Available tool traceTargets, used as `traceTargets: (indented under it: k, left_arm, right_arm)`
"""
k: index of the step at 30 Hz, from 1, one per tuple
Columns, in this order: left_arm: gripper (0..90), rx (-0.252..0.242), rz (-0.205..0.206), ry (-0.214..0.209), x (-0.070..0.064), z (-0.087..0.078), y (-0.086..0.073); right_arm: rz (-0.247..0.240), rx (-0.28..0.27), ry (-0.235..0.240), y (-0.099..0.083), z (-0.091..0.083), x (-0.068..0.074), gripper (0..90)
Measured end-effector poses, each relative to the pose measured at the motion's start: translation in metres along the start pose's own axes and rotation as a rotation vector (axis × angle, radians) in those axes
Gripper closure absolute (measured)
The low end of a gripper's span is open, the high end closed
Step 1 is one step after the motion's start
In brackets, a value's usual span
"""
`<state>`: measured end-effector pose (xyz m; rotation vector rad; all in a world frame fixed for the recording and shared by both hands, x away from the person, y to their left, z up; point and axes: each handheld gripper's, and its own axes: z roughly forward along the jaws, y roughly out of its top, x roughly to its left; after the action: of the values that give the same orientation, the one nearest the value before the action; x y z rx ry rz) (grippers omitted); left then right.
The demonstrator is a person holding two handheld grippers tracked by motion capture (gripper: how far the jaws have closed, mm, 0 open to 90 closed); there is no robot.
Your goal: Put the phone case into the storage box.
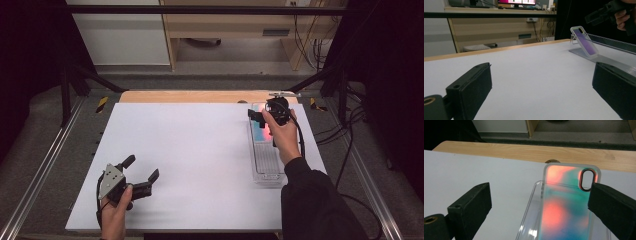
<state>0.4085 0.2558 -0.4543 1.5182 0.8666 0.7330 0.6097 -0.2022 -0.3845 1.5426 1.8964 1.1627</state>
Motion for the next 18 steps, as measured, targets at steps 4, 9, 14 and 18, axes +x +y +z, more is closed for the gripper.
traceTargets:
  k: [4,9,14,18]
  left_arm:
    - [2.1,0.001,0.0,0.001,0.0,0.0,0.0]
    - [1.6,-0.004,-0.004,0.0,-0.001,0.0,0.0]
    - [1.1,-0.005,-0.004,-0.001,-0.001,0.0,0.0]
    - [1.0,-0.006,-0.004,-0.003,-0.001,0.0,0.0]
  right_arm:
    - [-0.022,-0.013,0.007,0.001,-0.004,0.009,5.3]
    - [-0.043,-0.019,0.016,0.002,-0.01,0.019,5.2]
    - [-0.061,-0.022,0.034,0.003,-0.016,0.027,4.9]
    - [-0.074,-0.029,0.048,0.004,-0.022,0.033,4.8]
